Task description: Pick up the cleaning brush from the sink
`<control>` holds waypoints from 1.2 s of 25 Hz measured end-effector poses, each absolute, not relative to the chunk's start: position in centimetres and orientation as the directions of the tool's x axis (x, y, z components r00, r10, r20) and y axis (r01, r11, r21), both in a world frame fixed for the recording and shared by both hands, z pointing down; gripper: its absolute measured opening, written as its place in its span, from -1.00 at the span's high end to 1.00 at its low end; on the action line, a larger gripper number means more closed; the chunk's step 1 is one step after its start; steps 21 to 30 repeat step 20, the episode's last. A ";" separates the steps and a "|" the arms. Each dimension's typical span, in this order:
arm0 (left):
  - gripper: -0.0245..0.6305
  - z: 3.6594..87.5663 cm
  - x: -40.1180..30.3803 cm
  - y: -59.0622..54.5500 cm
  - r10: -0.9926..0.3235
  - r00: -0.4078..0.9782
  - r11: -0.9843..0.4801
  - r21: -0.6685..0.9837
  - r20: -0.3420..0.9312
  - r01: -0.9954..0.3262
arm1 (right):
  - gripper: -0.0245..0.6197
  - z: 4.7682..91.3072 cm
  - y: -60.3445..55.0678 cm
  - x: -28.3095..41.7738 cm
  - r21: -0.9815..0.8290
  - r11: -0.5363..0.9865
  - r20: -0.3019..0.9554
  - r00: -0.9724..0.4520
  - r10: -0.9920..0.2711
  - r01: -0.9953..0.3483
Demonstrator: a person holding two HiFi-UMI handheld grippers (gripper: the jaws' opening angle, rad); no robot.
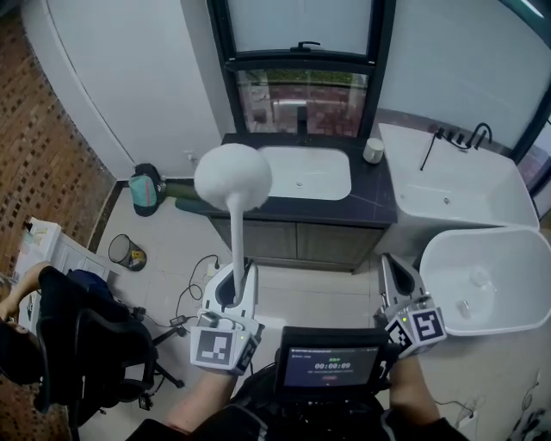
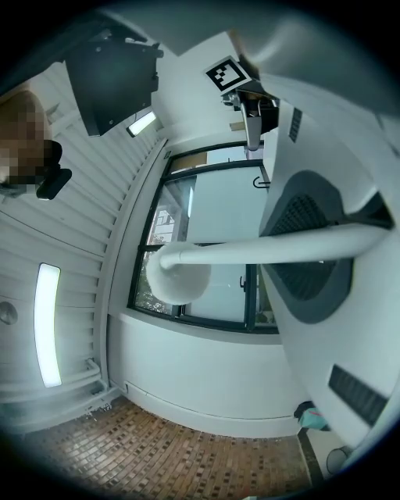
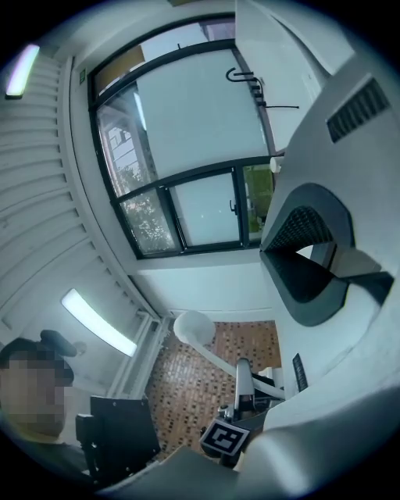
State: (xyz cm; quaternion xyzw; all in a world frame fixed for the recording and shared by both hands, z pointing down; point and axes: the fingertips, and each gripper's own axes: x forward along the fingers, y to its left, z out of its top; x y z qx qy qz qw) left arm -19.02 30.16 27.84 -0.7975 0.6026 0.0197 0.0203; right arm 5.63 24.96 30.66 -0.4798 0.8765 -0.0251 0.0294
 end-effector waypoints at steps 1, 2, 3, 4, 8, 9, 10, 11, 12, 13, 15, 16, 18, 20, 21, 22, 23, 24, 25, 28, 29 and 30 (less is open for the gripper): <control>0.78 27.8 -18.7 30.1 -0.960 0.274 -0.274 -0.007 -0.055 -0.962 | 0.97 30.6 24.9 6.0 -0.078 0.532 -0.028 -0.531 -0.847 -0.843; 0.78 27.8 -18.5 30.1 -0.960 0.275 -0.275 -0.012 -0.053 -0.961 | 0.97 30.5 24.8 6.2 -0.075 0.528 -0.031 -0.527 -0.849 -0.846; 0.78 27.8 -18.4 30.0 -0.960 0.276 -0.276 -0.020 -0.049 -0.961 | 0.97 30.4 24.8 6.2 -0.068 0.526 -0.035 -0.525 -0.850 -0.848; 0.78 27.8 -18.4 29.9 -0.960 0.276 -0.275 -0.028 -0.047 -0.961 | 0.97 30.3 24.8 6.3 -0.061 0.525 -0.039 -0.523 -0.851 -0.849; 0.78 27.4 -18.9 29.7 -0.961 0.268 -0.267 -0.030 -0.064 -0.963 | 0.97 30.0 24.7 6.3 -0.038 0.521 -0.050 -0.519 -0.854 -0.853; 0.78 27.3 -19.0 29.7 -0.961 0.266 -0.264 -0.036 -0.069 -0.964 | 0.97 29.9 24.8 6.2 -0.036 0.521 -0.051 -0.519 -0.853 -0.853; 0.78 27.1 -19.2 29.7 -0.962 0.265 -0.263 -0.040 -0.070 -0.964 | 0.97 29.8 24.8 6.0 -0.036 0.521 -0.051 -0.519 -0.853 -0.853; 0.78 26.9 -19.5 29.7 -0.963 0.263 -0.261 -0.039 -0.067 -0.965 | 0.97 29.5 24.9 5.7 -0.033 0.522 -0.050 -0.520 -0.853 -0.852; 0.78 26.6 -19.8 29.6 -0.964 0.260 -0.258 -0.033 -0.061 -0.966 | 0.97 28.9 25.0 5.4 -0.022 0.524 -0.048 -0.523 -0.851 -0.851; 0.78 26.3 -20.1 29.6 -0.965 0.256 -0.255 -0.024 -0.053 -0.967 | 0.97 28.1 25.2 4.9 -0.003 0.528 -0.047 -0.527 -0.849 -0.849; 0.78 26.2 -20.3 29.8 -0.966 0.254 -0.254 -0.012 -0.047 -0.967 | 0.97 27.1 25.8 4.3 0.045 0.535 -0.049 -0.537 -0.842 -0.843; 0.78 26.6 -20.2 30.1 -0.965 0.257 -0.257 -0.012 -0.050 -0.966 | 0.97 27.1 26.2 4.4 0.058 0.537 -0.052 -0.540 -0.840 -0.841; 0.78 27.4 -19.6 30.8 -0.963 0.263 -0.263 -0.011 -0.055 -0.965 | 0.97 27.6 26.8 5.0 0.058 0.536 -0.055 -0.539 -0.841 -0.842; 0.78 28.1 -18.9 31.4 -0.961 0.270 -0.270 -0.007 -0.059 -0.963 | 0.97 28.5 27.3 5.9 0.048 0.529 -0.056 -0.531 -0.845 -0.847; 0.78 28.1 -18.9 31.4 -0.961 0.270 -0.270 -0.007 -0.059 -0.963 | 0.97 28.5 27.3 5.9 0.048 0.529 -0.056 -0.531 -0.845 -0.847; 0.78 28.1 -18.9 31.4 -0.961 0.270 -0.270 -0.007 -0.059 -0.963 | 0.97 28.5 27.3 5.9 0.048 0.529 -0.056 -0.531 -0.845 -0.847; 0.78 28.1 -18.9 31.4 -0.961 0.270 -0.270 -0.007 -0.059 -0.963 | 0.97 28.5 27.3 5.9 0.048 0.529 -0.056 -0.531 -0.845 -0.847; 0.78 28.1 -18.9 31.4 -0.961 0.270 -0.270 -0.007 -0.059 -0.963 | 0.97 28.5 27.3 5.9 0.048 0.529 -0.056 -0.531 -0.845 -0.847; 0.78 28.1 -18.9 31.4 -0.961 0.270 -0.270 -0.007 -0.059 -0.963 | 0.97 28.5 27.3 5.9 0.048 0.529 -0.056 -0.531 -0.845 -0.847; 0.78 28.1 -18.9 31.4 -0.961 0.270 -0.270 -0.007 -0.059 -0.963 | 0.97 28.5 27.3 5.9 0.048 0.529 -0.056 -0.531 -0.845 -0.847; 0.78 28.1 -18.9 31.4 -0.961 0.270 -0.270 -0.007 -0.059 -0.963 | 0.97 28.5 27.3 5.9 0.048 0.529 -0.056 -0.531 -0.845 -0.847; 0.78 28.1 -18.9 31.4 -0.961 0.270 -0.270 -0.007 -0.059 -0.963 | 0.97 28.5 27.3 5.9 0.048 0.529 -0.056 -0.531 -0.845 -0.847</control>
